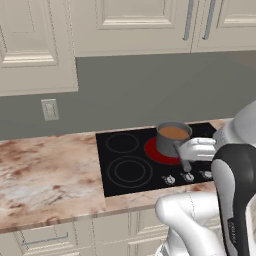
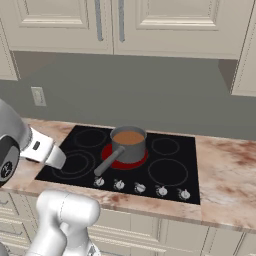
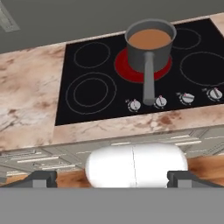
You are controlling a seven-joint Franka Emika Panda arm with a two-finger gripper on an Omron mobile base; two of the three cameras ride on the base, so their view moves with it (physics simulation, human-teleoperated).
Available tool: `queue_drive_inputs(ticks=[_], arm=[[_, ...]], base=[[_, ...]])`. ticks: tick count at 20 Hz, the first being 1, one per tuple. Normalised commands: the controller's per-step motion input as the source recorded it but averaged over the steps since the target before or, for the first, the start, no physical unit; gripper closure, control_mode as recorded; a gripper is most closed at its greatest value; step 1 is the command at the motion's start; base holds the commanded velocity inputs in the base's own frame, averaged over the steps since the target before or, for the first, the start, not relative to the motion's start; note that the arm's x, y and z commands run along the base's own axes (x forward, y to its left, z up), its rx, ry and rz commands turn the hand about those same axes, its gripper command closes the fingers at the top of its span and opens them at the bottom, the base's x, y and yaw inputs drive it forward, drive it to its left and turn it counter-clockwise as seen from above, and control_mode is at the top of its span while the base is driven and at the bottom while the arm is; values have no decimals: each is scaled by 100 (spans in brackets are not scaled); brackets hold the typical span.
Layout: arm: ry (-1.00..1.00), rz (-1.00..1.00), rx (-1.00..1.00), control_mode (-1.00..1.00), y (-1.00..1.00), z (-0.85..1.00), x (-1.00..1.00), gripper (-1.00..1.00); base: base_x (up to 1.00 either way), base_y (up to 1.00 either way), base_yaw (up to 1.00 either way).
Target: Pick up the sugar cube(s) and place them in the saucepan with hot chocolate.
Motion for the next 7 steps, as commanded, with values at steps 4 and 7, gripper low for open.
queue_drive_inputs(ticks=[4, 7], arm=[[0, 0, 0, -100, -14, -14, 39, -100], [0, 0, 0, -100, -2, -4, 20, -100]], base=[[0, 0, 0], [0, 0, 0]])
